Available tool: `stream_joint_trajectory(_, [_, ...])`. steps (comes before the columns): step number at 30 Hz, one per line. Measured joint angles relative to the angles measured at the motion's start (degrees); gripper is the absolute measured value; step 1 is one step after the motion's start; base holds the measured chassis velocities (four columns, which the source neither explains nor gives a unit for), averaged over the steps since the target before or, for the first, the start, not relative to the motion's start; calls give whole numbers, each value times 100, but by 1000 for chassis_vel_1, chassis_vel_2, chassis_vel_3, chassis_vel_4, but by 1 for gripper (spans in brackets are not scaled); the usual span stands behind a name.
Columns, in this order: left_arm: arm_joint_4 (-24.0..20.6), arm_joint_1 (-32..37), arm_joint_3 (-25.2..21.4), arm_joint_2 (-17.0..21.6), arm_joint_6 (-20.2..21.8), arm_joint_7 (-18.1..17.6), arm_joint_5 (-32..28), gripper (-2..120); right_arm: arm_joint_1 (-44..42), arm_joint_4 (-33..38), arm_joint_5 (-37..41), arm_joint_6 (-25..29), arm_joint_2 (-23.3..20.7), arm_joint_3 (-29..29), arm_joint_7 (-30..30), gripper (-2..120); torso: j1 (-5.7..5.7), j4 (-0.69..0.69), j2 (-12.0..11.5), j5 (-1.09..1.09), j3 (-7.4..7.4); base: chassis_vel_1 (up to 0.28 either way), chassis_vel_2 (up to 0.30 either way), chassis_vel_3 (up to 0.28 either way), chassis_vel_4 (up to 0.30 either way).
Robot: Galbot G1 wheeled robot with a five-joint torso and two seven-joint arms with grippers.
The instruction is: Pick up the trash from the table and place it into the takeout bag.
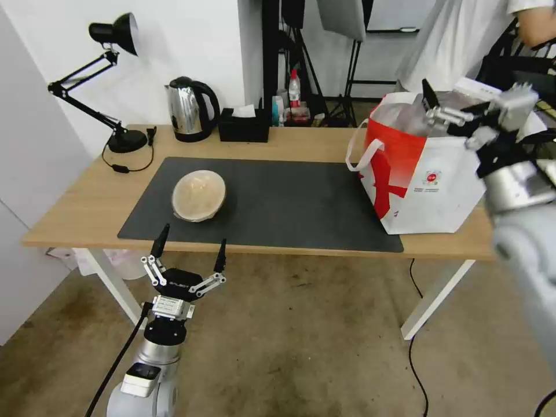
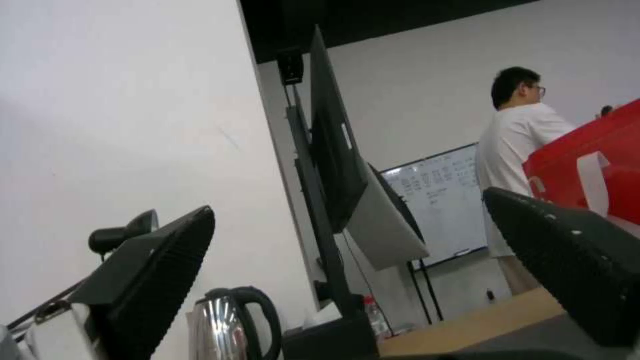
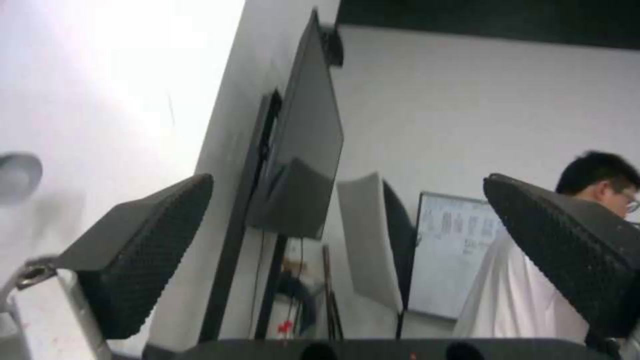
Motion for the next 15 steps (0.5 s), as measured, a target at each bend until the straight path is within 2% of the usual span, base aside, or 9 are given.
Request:
stream_joint_trajectory(3, [-22, 1, -14, 1, 0, -1, -46, 100, -564, 49, -557, 668, 563, -164, 25, 100, 0, 0, -1, -2, 0, 0, 0, 0, 0])
stream_joint_trajectory(5, [-22, 5, -14, 2, 0, -1, -55, 100, -714, 55, -691, 851, 689, -224, 31, 100, 0, 0, -1, -2, 0, 0, 0, 0, 0])
stream_joint_trajectory(8, [-20, 13, -7, 2, 0, -1, -76, 100, -1107, -59, -1101, 1599, 1090, -414, 20, 100, 0, -1, -1, -3, 0, 0, 0, 0, 0])
stream_joint_trajectory(9, [-20, 13, -7, 2, 0, -1, -76, 100, -1107, -59, -1101, 1599, 1090, -414, 20, 100, 0, -1, -1, -3, 0, 0, 0, 0, 0])
stream_joint_trajectory(13, [-19, 8, -8, 3, 0, -1, -131, 100, -1374, -434, -1734, 2468, 1475, -540, 12, 100, 1, 0, -1, -3, -1, 0, 0, 0, 0])
stream_joint_trajectory(15, [-19, 3, -15, 4, 0, -1, -141, 100, -1412, -509, -1865, 2592, 1544, -560, 15, 100, 2, 0, -1, -1, 0, 0, 0, 0, 0])
